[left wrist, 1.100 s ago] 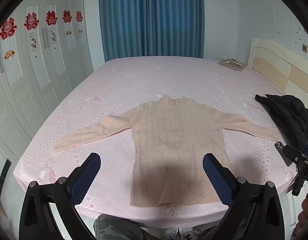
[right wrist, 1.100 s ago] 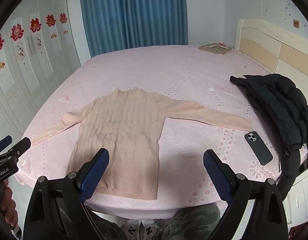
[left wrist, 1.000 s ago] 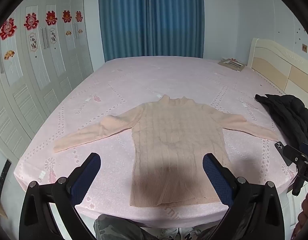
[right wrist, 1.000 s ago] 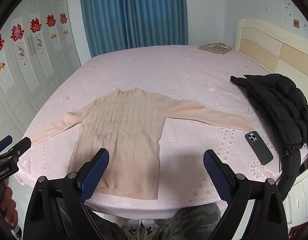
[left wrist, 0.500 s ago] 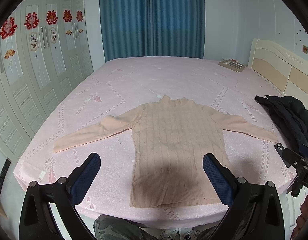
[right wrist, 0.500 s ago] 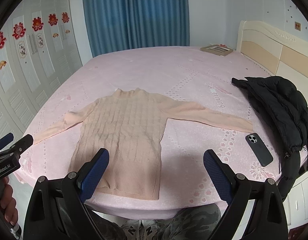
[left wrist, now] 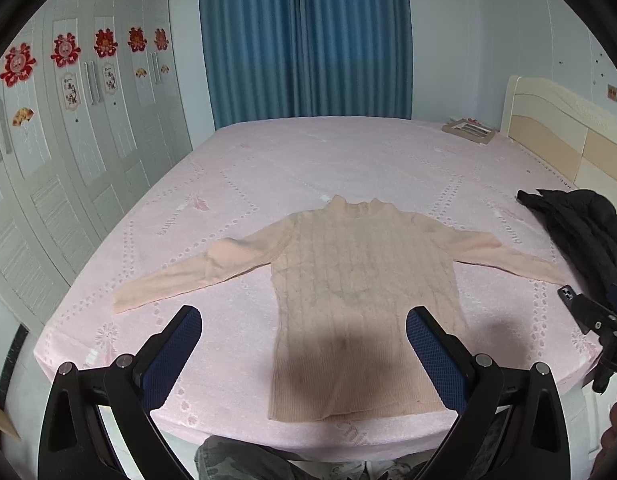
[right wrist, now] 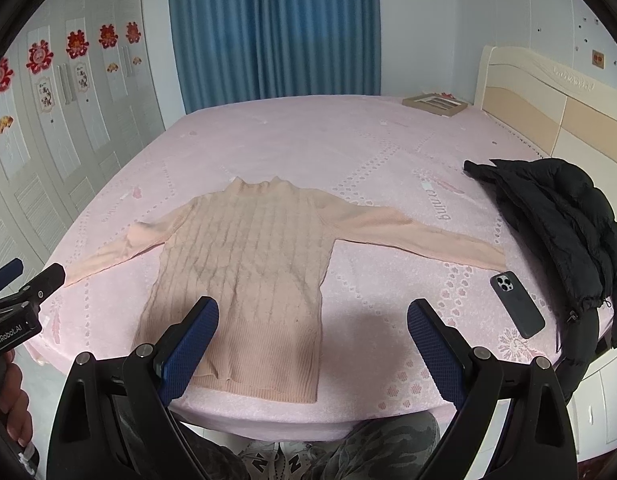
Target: Fold small clothes
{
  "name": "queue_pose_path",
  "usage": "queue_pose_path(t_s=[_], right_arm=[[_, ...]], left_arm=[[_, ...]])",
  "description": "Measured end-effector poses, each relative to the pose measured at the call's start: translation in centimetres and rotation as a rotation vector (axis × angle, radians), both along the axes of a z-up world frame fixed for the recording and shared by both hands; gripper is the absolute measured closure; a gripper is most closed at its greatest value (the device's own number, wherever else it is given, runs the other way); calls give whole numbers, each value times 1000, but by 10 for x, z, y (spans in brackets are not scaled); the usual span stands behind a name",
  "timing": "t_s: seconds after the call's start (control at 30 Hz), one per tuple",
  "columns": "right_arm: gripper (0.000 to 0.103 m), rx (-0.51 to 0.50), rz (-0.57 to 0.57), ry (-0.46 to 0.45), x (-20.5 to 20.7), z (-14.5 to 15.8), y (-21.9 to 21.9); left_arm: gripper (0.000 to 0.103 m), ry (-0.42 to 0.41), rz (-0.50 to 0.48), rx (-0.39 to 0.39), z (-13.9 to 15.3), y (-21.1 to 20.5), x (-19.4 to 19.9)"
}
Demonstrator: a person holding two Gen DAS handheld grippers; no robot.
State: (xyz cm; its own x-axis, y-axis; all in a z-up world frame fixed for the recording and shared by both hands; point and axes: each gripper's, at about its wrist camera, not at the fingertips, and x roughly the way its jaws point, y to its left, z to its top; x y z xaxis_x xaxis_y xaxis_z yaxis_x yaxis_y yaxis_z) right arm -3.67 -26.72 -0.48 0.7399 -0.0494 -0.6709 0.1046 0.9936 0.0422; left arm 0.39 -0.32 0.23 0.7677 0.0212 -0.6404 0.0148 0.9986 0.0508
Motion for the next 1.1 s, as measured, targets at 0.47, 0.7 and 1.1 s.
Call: queue_pose_path(t_s=[0.47, 0.7, 1.1], right_arm=[[9, -7, -6, -19, 10, 4, -2], [9, -9, -15, -7, 20, 0, -2], [9, 0, -68, 61, 42, -39, -12]], left_arm=[[0, -66, 6, -10, -2, 5, 9], [0, -77, 10, -10, -12, 7, 22], [3, 72, 60, -60, -82, 41, 64]])
